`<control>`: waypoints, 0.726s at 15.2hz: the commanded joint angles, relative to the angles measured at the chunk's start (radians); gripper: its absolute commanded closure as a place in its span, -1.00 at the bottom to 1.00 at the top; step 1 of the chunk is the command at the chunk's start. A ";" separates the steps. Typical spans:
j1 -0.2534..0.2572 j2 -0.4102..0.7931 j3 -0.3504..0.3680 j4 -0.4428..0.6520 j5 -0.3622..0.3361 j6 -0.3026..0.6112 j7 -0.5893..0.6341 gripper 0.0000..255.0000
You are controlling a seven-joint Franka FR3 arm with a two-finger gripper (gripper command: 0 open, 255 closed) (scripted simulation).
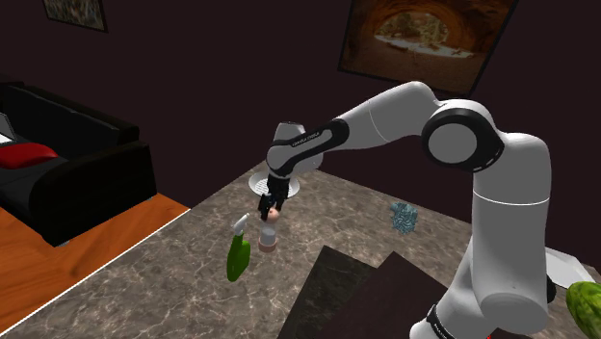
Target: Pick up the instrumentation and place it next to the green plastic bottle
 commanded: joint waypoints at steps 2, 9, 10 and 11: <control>-0.004 -0.048 -0.011 0.021 -0.018 -0.069 0.010 -1.00; -0.005 -0.061 -0.014 0.030 -0.023 -0.091 0.013 -1.00; -0.005 -0.061 -0.014 0.030 -0.023 -0.091 0.013 -1.00; -0.005 -0.061 -0.014 0.030 -0.023 -0.091 0.013 -1.00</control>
